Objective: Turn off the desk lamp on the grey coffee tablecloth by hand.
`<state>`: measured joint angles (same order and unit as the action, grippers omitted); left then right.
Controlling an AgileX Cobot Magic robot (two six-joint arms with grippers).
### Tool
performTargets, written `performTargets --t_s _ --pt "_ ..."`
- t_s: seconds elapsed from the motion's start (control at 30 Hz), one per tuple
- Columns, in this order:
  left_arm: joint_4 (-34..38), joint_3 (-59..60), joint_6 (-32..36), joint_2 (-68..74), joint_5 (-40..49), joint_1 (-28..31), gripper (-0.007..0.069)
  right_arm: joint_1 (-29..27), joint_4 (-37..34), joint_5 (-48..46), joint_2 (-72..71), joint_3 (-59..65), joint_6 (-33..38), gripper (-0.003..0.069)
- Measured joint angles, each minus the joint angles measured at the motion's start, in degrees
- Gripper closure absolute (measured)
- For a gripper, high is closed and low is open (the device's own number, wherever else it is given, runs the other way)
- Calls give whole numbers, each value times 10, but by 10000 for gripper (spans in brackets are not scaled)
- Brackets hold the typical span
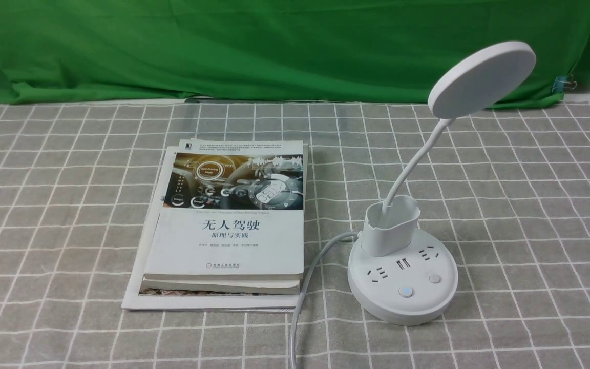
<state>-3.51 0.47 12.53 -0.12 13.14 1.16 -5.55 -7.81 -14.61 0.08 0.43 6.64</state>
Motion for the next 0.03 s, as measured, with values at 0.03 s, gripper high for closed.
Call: performTargets --t_s 0.03 --pt "0 0 0 0 0 0 606 0 0 0 0 0 1 628"
